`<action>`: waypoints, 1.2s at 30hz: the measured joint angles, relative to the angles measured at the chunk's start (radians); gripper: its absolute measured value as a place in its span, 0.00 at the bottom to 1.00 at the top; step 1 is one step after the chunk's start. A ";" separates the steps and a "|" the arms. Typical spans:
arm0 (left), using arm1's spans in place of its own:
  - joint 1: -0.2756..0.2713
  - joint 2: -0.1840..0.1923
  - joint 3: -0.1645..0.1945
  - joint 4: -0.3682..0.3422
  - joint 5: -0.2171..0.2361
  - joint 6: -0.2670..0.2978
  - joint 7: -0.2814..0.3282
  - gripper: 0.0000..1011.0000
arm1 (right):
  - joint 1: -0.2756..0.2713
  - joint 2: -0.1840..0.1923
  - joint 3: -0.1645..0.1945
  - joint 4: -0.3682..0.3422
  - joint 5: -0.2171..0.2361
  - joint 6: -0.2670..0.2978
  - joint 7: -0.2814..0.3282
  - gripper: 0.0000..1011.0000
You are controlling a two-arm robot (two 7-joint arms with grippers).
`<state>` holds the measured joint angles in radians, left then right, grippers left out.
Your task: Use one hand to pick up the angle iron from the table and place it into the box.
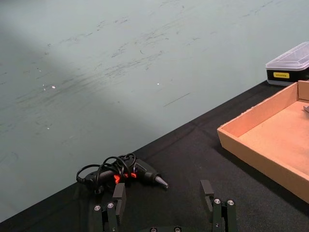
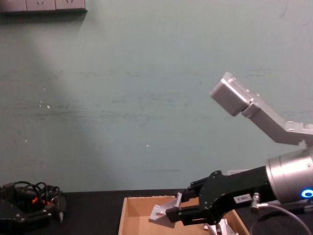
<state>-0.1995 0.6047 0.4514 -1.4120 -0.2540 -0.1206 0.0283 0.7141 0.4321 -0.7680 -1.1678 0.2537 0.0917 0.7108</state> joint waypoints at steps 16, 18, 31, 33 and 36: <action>0.000 0.000 0.000 0.000 0.000 0.000 0.000 0.99 | 0.017 -0.082 0.011 0.102 -0.058 0.024 -0.028 0.47; 0.000 0.000 0.000 0.000 0.000 0.000 0.000 0.99 | 0.017 -0.087 0.012 0.103 -0.062 0.028 -0.032 0.47; 0.000 0.000 0.000 0.000 0.000 0.000 0.000 0.99 | -0.006 -0.114 0.030 0.078 -0.103 0.091 -0.063 0.65; 0.000 0.000 0.000 0.000 0.000 0.000 0.000 0.99 | -0.012 -0.115 0.033 0.070 -0.107 0.099 -0.067 0.73; 0.000 0.000 0.000 0.000 0.000 0.000 0.000 0.99 | -0.022 -0.117 0.039 0.054 -0.115 0.112 -0.078 0.80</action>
<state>-0.1995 0.6047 0.4514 -1.4120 -0.2539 -0.1206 0.0283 0.6922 0.3154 -0.7285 -1.1141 0.1391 0.2041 0.6329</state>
